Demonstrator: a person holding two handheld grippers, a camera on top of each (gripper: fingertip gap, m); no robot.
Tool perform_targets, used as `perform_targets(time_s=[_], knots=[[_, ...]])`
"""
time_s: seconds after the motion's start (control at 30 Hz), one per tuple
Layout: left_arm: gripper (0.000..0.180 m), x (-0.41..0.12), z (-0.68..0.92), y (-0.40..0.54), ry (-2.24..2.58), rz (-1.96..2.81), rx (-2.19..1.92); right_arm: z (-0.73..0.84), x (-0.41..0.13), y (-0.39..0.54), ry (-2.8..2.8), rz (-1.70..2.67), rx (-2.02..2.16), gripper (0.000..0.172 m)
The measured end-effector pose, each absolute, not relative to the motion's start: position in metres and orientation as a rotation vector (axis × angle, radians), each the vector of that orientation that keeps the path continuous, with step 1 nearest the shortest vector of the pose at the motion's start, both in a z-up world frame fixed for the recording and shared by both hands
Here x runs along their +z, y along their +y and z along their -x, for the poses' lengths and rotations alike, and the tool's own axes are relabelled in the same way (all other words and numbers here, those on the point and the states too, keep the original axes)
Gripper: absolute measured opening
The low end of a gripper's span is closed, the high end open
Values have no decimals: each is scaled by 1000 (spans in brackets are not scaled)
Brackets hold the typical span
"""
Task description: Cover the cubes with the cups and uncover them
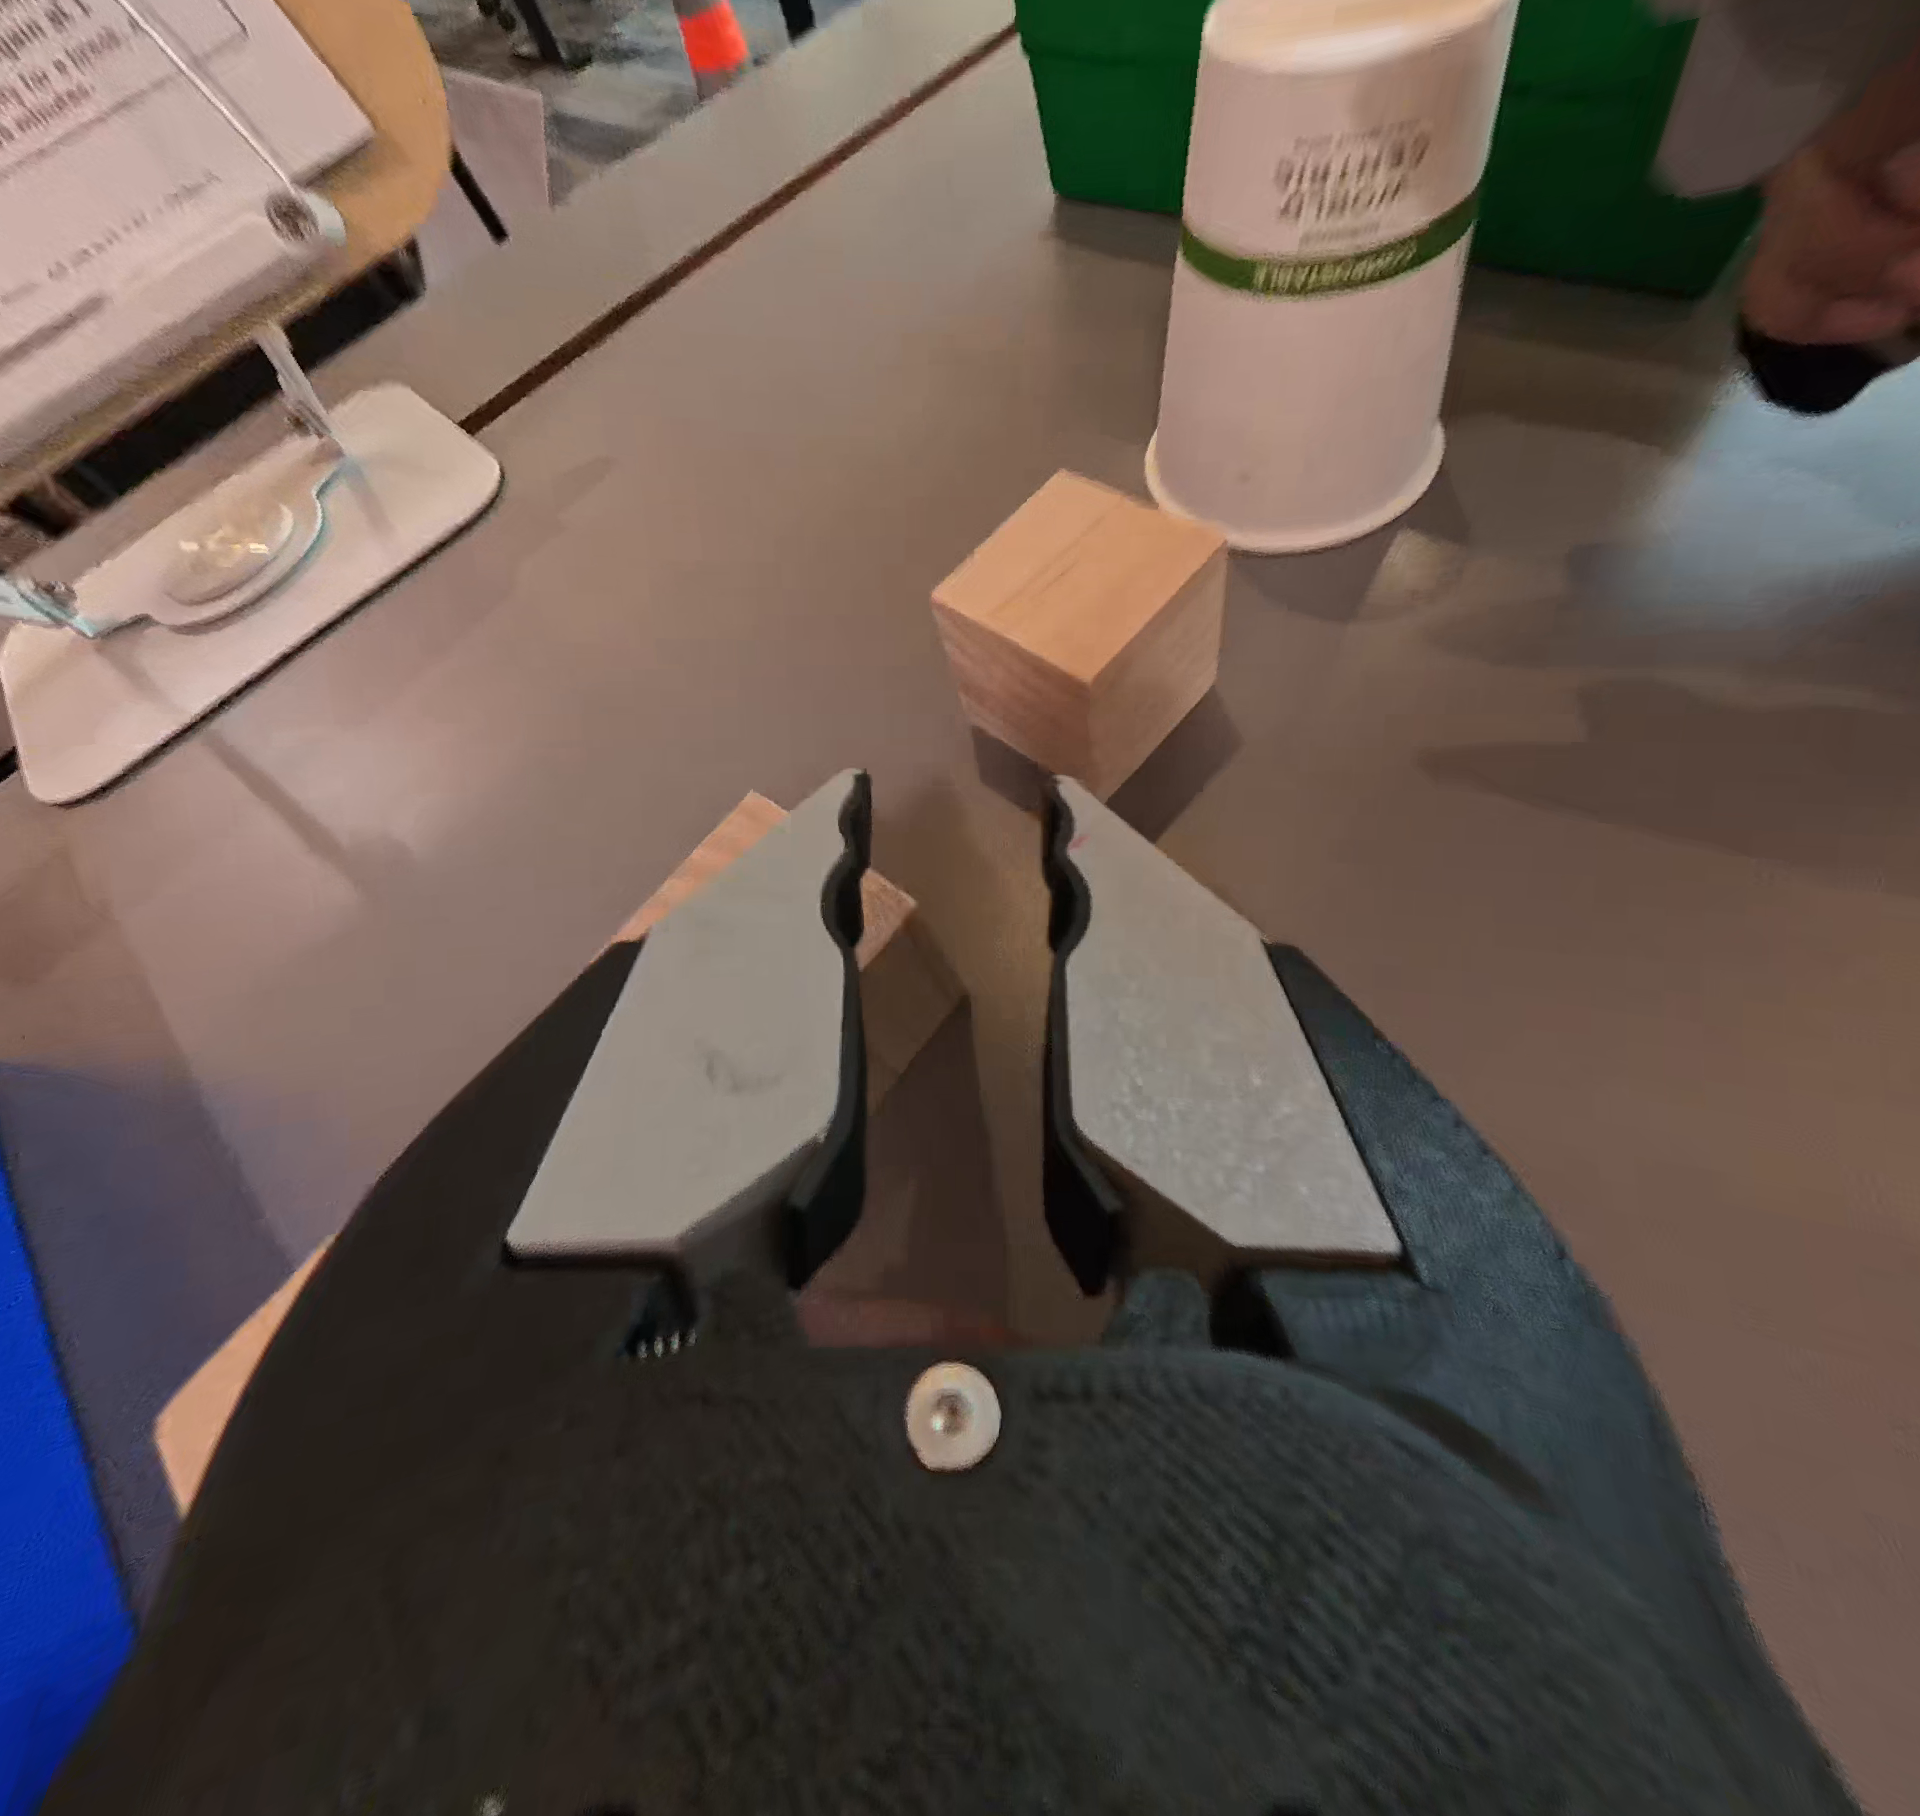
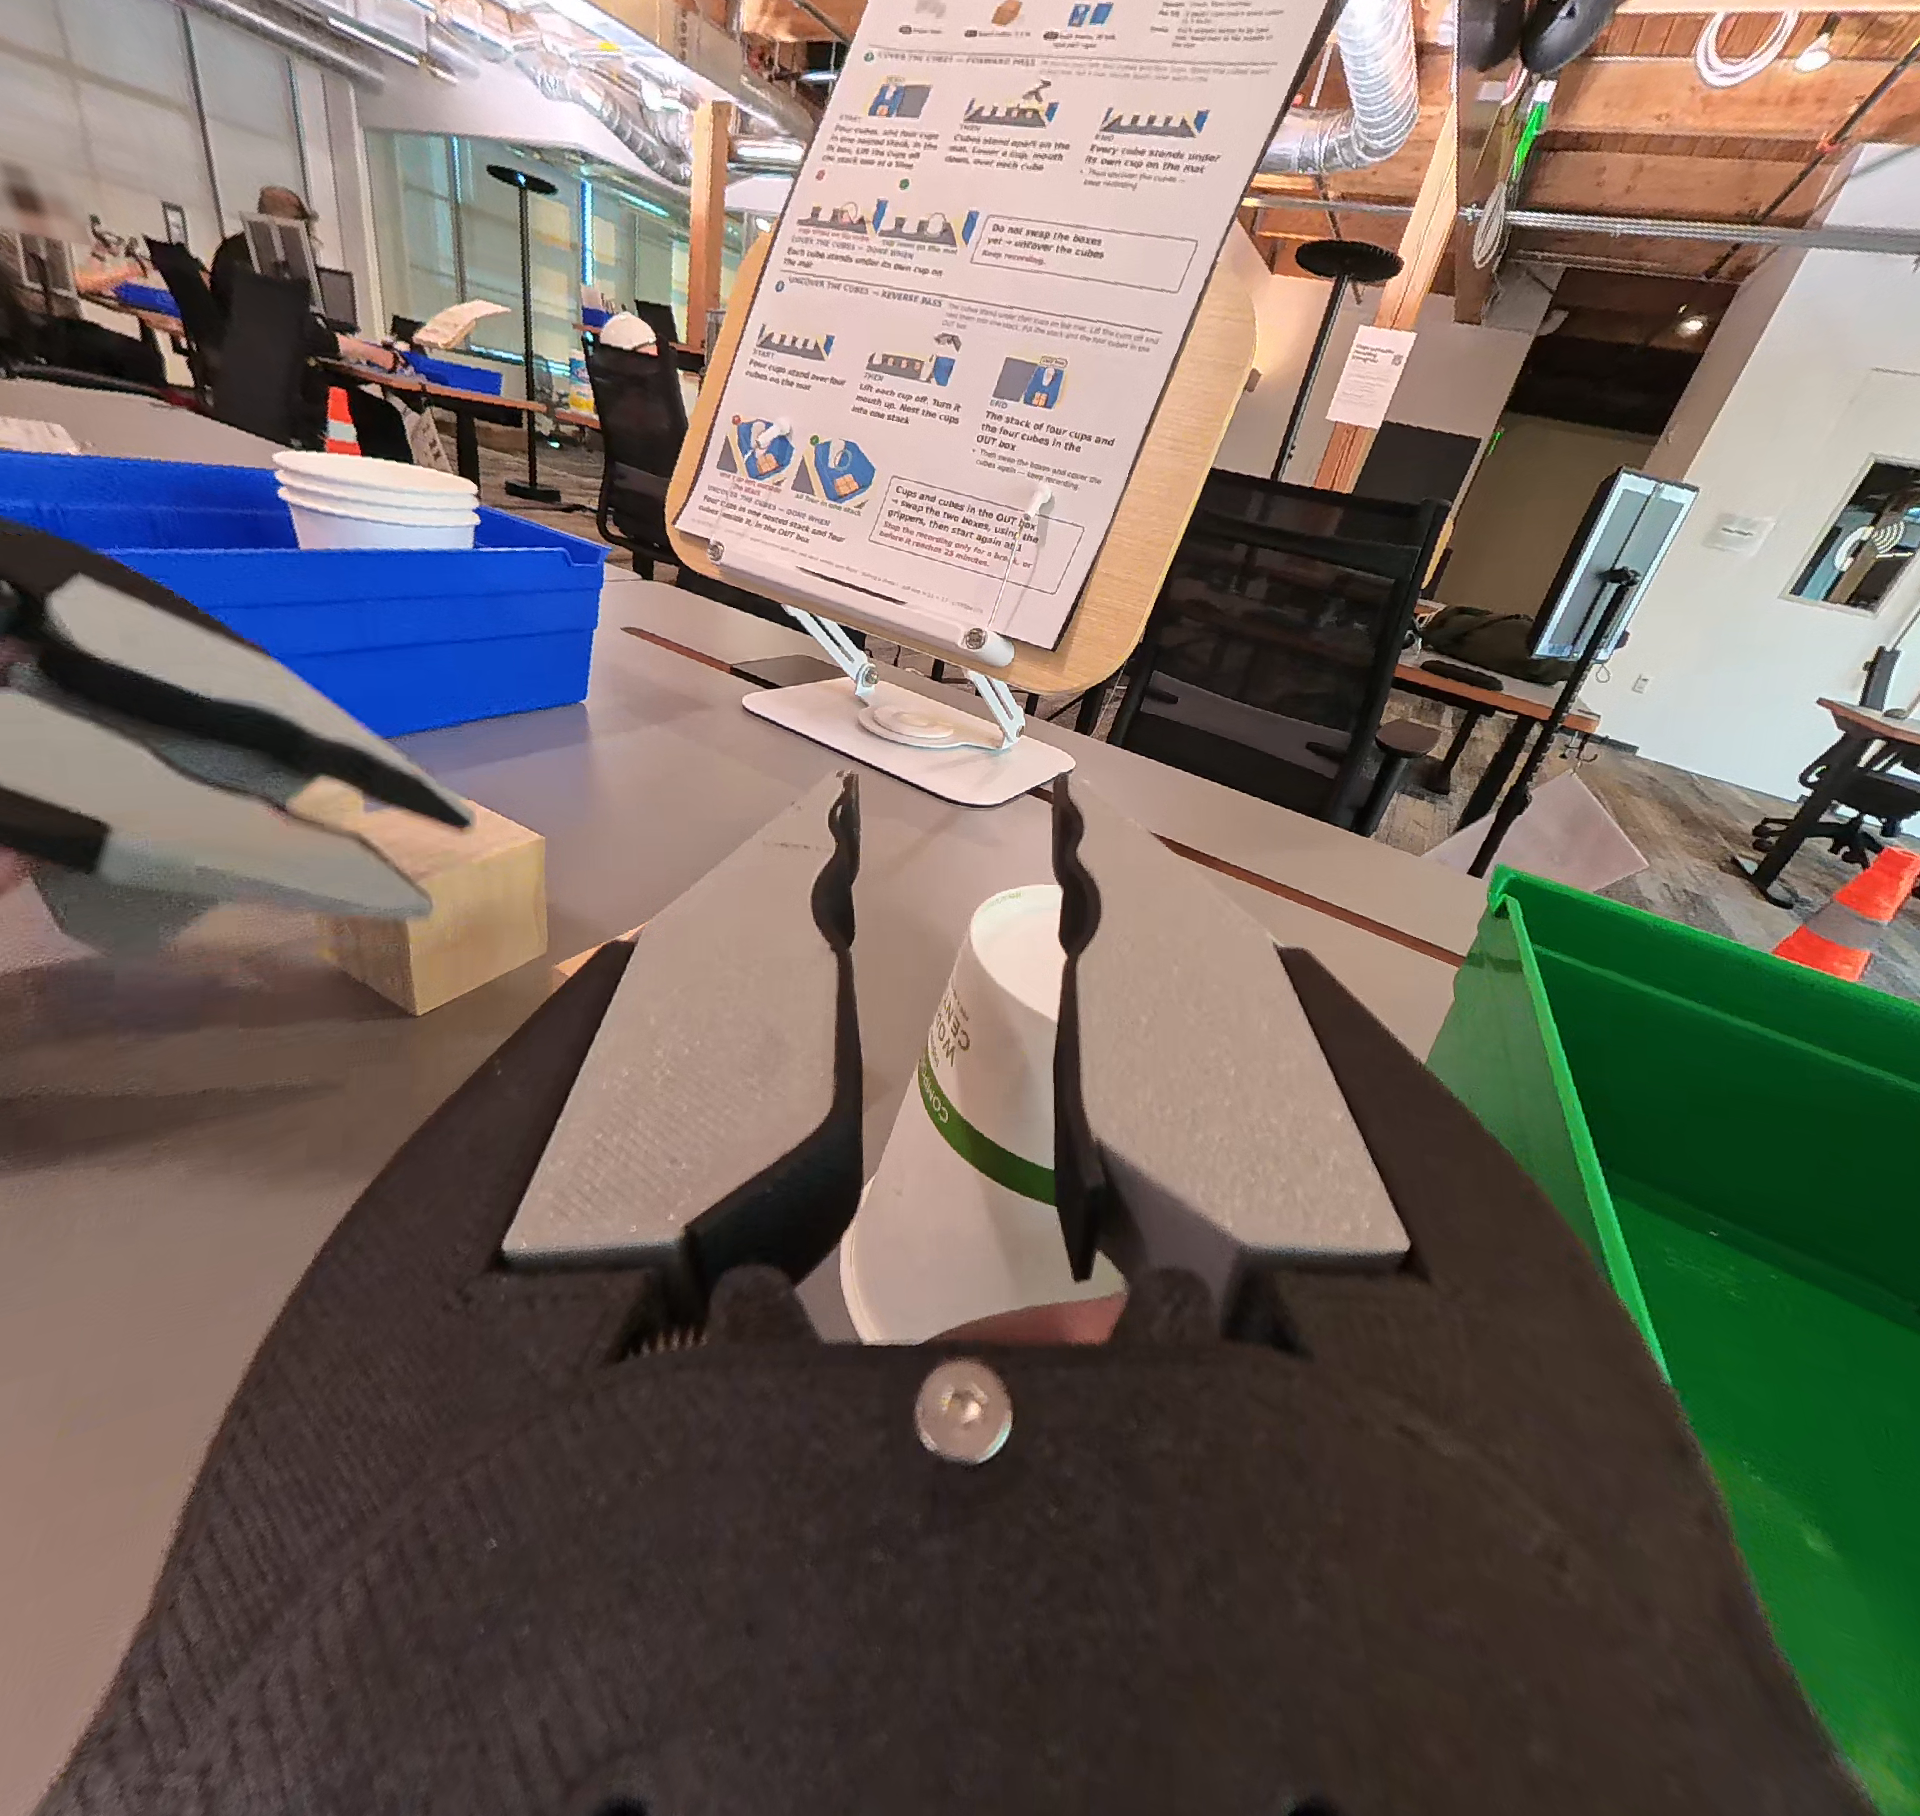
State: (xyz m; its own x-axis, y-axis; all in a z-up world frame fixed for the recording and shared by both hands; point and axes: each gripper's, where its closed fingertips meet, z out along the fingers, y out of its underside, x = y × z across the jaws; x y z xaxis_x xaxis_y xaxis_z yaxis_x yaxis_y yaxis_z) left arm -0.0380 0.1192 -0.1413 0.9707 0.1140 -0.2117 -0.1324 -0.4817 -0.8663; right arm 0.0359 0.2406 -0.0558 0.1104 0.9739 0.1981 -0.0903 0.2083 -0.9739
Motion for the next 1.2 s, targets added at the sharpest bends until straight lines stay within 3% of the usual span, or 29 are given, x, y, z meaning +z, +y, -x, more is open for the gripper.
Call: perform_targets(time_s=[0.1, 0.27, 0.47, 0.63, 0.77, 0.97, 1.2], knots=[[34, -90, 51, 113, 10, 1950, 336, -36, -56, 240, -1156, 1030, 1029, 34], [23, 1, 156, 72, -149, 1820, 611, -35, -57, 239, -1162, 1029, 1022, 33], [29, -42, 284, 15, -482, 2084, 559, -35, -57, 239, -1165, 1028, 1017, 33], [28, -79, 311, -11, -485, 2218, 719, -31, -59, 238, -1174, 1032, 1016, 33], [2, -79, 308, -7, -467, 2186, 675, -31, -60, 238, -1179, 1030, 1002, 32], [2, -76, 310, -12, -470, 2225, 694, -32, -58, 239, -1171, 1034, 1008, 32], [2, -35, 305, -13, -469, 2120, 723, -32, -55, 238, -1168, 1029, 1017, 31]])
